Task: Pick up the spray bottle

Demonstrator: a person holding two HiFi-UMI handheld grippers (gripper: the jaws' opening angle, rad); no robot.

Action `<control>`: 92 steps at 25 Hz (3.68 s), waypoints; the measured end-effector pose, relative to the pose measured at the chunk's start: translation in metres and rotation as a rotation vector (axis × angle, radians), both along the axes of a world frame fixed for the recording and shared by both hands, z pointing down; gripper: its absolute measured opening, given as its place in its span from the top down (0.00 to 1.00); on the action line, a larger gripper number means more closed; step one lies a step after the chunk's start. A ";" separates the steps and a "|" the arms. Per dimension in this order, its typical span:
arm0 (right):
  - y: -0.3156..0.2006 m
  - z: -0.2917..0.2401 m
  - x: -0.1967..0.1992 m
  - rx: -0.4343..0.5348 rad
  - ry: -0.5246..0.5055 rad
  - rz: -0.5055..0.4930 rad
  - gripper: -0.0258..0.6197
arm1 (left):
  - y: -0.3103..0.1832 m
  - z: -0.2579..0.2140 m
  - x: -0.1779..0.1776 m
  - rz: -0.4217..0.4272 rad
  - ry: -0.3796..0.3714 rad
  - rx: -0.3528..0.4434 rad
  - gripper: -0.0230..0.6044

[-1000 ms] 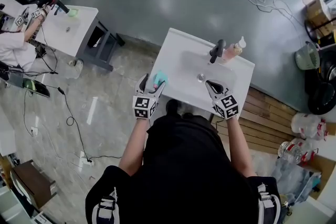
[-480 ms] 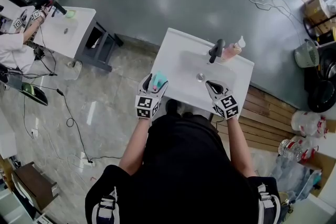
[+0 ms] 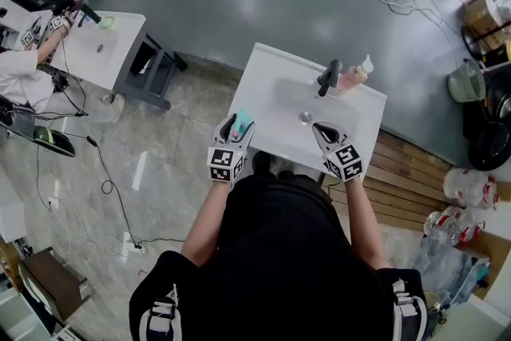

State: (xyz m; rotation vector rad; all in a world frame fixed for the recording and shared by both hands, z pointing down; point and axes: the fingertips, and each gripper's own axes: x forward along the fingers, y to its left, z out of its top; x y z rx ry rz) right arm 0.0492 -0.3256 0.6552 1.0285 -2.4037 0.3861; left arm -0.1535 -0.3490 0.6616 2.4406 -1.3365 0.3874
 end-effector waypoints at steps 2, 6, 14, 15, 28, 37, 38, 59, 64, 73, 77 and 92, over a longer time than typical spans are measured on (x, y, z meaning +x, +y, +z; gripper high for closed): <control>-0.001 0.001 0.001 0.000 0.001 -0.002 0.93 | -0.001 -0.001 0.001 0.007 -0.001 0.007 0.57; 0.001 0.002 -0.002 -0.002 0.019 -0.019 0.93 | 0.000 0.000 0.003 0.022 -0.009 -0.001 0.57; 0.004 0.007 -0.005 -0.003 0.035 -0.038 0.93 | -0.005 -0.001 -0.002 -0.013 -0.017 0.000 0.68; 0.004 0.007 -0.005 -0.004 0.035 -0.037 0.93 | -0.006 -0.001 -0.003 -0.016 -0.018 -0.002 0.68; 0.001 0.010 0.000 -0.012 0.037 -0.028 0.93 | -0.012 -0.002 -0.005 -0.033 -0.032 0.006 0.80; -0.006 0.008 -0.004 -0.012 0.034 -0.029 0.93 | -0.017 -0.003 -0.006 -0.015 -0.024 -0.014 0.80; -0.007 0.007 -0.005 -0.010 0.033 -0.029 0.93 | -0.018 -0.005 -0.006 -0.011 -0.025 -0.014 0.80; -0.017 -0.010 -0.024 0.038 -0.062 -0.065 0.93 | -0.022 -0.082 -0.010 -0.022 -0.006 0.091 0.80; -0.013 -0.021 -0.026 0.043 -0.098 -0.072 0.93 | -0.015 -0.099 -0.008 -0.028 -0.005 0.112 0.80; -0.001 -0.033 -0.021 0.062 -0.124 -0.090 0.93 | 0.003 -0.109 -0.002 -0.032 -0.008 0.121 0.80; 0.006 -0.034 -0.015 0.063 -0.117 -0.092 0.93 | 0.011 -0.114 0.000 -0.035 -0.015 0.122 0.80; 0.013 -0.036 0.004 0.070 -0.099 -0.097 0.93 | 0.028 -0.124 0.006 -0.060 -0.055 0.139 0.80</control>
